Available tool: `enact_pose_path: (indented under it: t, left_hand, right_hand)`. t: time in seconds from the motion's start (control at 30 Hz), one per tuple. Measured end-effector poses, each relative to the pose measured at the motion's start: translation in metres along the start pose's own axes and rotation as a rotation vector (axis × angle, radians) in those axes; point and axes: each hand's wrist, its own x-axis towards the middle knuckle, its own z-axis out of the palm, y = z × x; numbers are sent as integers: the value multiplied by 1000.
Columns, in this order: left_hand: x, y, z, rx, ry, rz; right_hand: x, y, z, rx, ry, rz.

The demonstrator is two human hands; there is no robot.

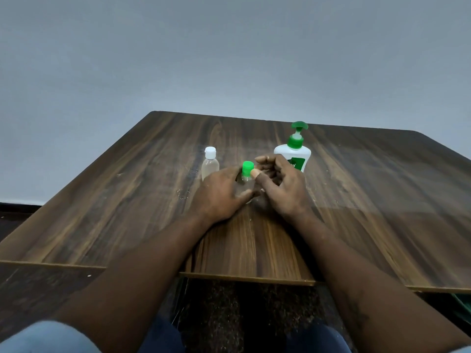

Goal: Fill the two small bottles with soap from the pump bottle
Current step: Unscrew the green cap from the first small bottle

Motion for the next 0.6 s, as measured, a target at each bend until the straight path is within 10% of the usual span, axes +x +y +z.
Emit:
enact_pose_path:
  t: [0.6]
  left_hand:
    - [9, -18, 14, -142, 64, -125]
  right_hand:
    - [19, -3, 34, 37, 120, -44]
